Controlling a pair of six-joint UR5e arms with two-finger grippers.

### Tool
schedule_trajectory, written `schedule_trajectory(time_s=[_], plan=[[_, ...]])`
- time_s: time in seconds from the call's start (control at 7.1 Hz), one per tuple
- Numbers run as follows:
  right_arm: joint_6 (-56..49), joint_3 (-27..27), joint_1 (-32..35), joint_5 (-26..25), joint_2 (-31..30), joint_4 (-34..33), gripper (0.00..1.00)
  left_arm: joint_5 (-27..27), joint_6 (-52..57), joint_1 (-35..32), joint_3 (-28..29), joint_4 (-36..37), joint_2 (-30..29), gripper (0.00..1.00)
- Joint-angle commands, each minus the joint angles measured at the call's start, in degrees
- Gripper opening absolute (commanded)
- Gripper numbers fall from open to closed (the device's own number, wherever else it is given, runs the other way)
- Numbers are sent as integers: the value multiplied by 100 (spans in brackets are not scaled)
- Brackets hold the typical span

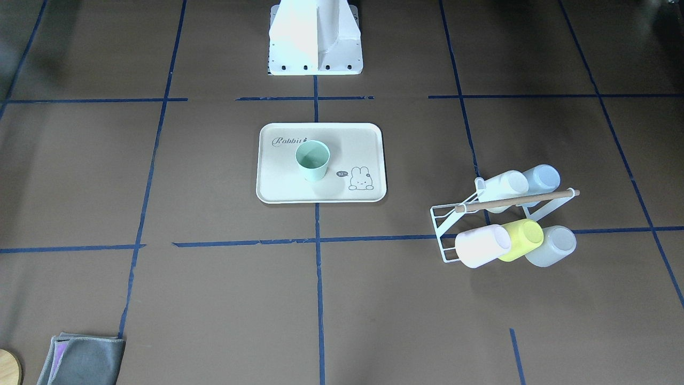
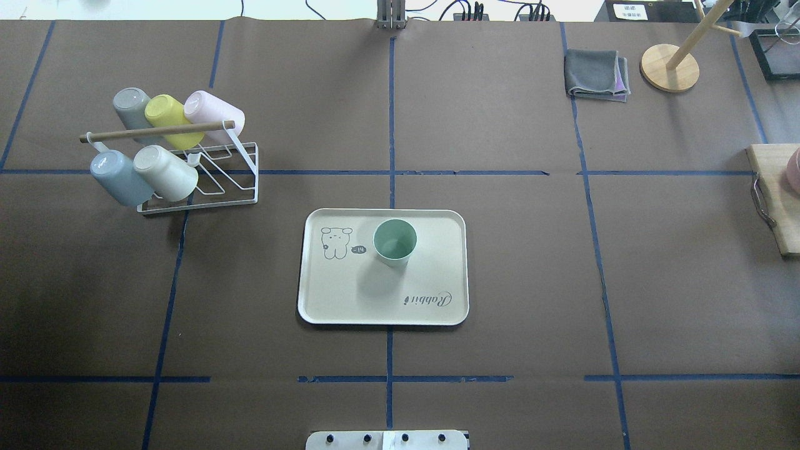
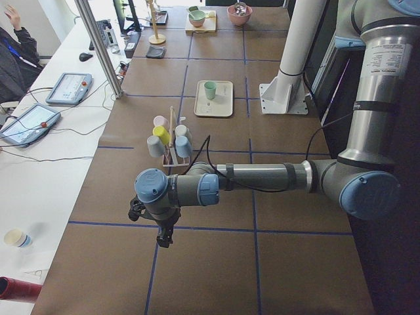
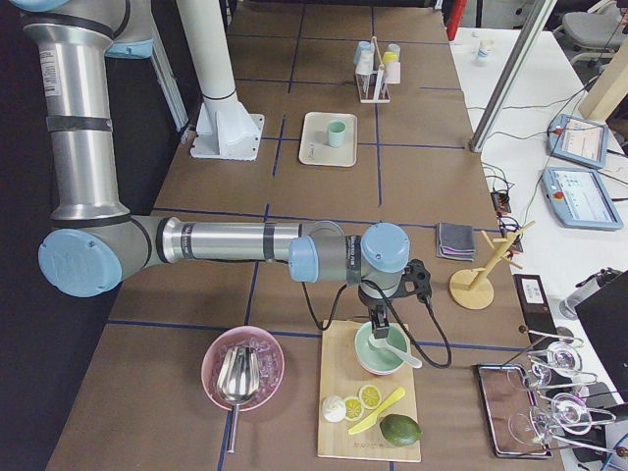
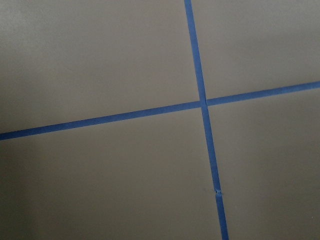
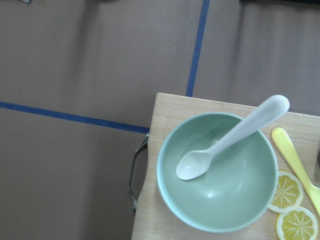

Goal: Pick up and place green cup on tray

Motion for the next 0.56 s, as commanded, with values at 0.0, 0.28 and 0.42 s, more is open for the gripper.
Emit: schedule_trajectory(time_s=[0.0,0.28,0.42], plan=[[-212,-15,196,-17,-118,-289,100,-15,28,-22,-138,191,114,100],[-186,36,196,-26,-146,-253,100,-23,-16,-22,-628,1071,134,100],[-99,-6,187,-26,-155,-253,100,11,10,-22,-917,1313,220,100]])
